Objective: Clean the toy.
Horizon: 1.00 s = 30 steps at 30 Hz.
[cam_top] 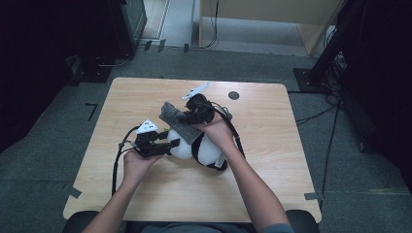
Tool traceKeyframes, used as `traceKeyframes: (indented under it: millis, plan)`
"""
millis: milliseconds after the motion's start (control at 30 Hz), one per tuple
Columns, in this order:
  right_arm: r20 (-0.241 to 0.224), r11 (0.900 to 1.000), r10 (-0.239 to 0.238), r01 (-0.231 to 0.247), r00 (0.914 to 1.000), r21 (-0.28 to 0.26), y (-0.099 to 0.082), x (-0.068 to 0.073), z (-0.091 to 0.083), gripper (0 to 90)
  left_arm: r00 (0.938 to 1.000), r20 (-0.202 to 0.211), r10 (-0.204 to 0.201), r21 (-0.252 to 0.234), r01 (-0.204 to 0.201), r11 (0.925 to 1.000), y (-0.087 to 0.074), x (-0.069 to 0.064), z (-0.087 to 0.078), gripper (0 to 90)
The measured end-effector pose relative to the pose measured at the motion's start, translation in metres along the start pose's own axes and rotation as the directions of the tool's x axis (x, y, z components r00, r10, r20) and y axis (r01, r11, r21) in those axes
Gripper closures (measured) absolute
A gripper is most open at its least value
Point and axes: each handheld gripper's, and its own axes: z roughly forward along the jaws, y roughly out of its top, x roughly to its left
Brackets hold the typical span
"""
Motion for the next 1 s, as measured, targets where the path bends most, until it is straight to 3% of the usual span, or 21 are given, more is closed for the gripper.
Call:
traceKeyframes:
  millis: [367, 1000]
  plan:
    - [0.020, 1.0000, 0.005, -0.005, 0.9998, 0.007, -0.012, -0.005, -0.017, 76.9, 0.9999, -0.002, 0.010, 0.006, -0.010, 0.9999, 0.000, 0.001, 0.001, 41.7]
    - [0.081, 0.9961, 0.064, -0.059, 0.9947, -0.066, -0.058, -0.021, -0.092, 76.7, 1.0000, 0.001, 0.008, 0.001, -0.008, 1.0000, -0.001, 0.001, 0.001, 41.6]
